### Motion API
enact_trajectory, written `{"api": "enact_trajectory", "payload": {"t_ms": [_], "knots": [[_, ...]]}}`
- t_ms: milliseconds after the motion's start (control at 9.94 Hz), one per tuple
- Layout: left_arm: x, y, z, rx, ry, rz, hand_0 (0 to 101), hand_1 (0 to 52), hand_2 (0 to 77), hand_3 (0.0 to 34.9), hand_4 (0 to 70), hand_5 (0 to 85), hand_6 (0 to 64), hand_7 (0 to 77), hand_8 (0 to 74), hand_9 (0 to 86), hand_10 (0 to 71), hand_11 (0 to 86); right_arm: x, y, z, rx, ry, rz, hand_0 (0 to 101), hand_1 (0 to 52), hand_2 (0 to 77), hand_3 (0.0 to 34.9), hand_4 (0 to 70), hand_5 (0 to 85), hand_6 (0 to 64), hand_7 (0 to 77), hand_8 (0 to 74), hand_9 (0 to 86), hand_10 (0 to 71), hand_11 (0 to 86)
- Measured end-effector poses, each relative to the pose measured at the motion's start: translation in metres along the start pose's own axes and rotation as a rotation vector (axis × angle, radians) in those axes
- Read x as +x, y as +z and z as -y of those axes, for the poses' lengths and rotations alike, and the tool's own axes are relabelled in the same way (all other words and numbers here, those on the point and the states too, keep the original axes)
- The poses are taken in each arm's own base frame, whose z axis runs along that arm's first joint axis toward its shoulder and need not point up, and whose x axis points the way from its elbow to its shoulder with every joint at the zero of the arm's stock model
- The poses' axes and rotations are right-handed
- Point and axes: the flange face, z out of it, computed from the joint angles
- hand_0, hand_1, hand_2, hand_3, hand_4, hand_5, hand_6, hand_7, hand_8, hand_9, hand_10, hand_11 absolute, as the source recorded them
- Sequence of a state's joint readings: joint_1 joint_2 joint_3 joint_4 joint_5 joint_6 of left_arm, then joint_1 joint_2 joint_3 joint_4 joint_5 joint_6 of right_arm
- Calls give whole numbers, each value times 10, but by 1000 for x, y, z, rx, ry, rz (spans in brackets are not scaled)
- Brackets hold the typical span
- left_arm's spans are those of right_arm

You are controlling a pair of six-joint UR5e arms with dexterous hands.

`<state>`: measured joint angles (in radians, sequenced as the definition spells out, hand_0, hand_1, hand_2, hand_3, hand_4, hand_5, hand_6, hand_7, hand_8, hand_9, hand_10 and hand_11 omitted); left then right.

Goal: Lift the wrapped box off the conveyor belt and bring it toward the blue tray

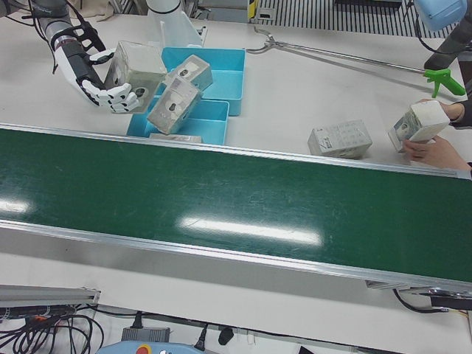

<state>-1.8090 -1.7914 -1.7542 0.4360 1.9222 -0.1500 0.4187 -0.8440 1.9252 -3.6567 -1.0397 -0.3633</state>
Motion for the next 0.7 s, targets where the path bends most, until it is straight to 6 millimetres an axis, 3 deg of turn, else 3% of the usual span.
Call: {"api": "enact_trajectory", "payload": {"t_ms": [101, 201, 302, 402, 503, 604, 704], "knots": [[0, 0, 0, 0, 0, 0, 0, 0, 11, 0, 0, 11, 0, 5, 5, 5, 5, 0, 1, 0, 0, -1, -1, -10, 506, 300, 93, 164, 104, 136, 82, 355, 114, 229, 71, 180], [0, 0, 0, 0, 0, 0, 0, 0, 11, 0, 0, 11, 0, 5, 5, 5, 0, 5, 1, -1, 0, -4, -2, -20, 508, 109, 76, 232, 115, 125, 22, 158, 0, 16, 0, 16], [0, 0, 0, 0, 0, 0, 0, 0, 5, 0, 0, 11, 0, 5, 5, 5, 5, 0, 0, -1, -2, -9, 1, -24, 508, 109, 76, 232, 115, 125, 22, 158, 0, 16, 0, 16], [0, 0, 0, 0, 0, 0, 0, 0, 5, 0, 0, 11, 0, 5, 5, 5, 5, 0, -9, -3, -8, -26, 8, -15, 508, 196, 55, 267, 109, 125, 22, 175, 0, 16, 0, 16], [0, 0, 0, 0, 0, 0, 0, 0, 11, 0, 0, 11, 0, 5, 5, 5, 5, 0, -34, -9, -15, -43, 7, 12, 508, 196, 55, 267, 109, 125, 22, 175, 0, 16, 0, 16], [0, 0, 0, 0, 0, 0, 0, 0, 11, 0, 0, 11, 0, 5, 5, 5, 5, 0, -74, -23, -18, -50, -15, 44, 509, 153, 76, 301, 109, 125, 22, 185, 0, 16, 0, 16], [0, 0, 0, 0, 0, 0, 0, 0, 11, 0, 0, 11, 0, 5, 5, 5, 5, 0, -127, -40, -12, -39, -46, 66, 555, 256, 142, 289, 191, 224, 82, 289, 0, 44, 0, 11]]}}
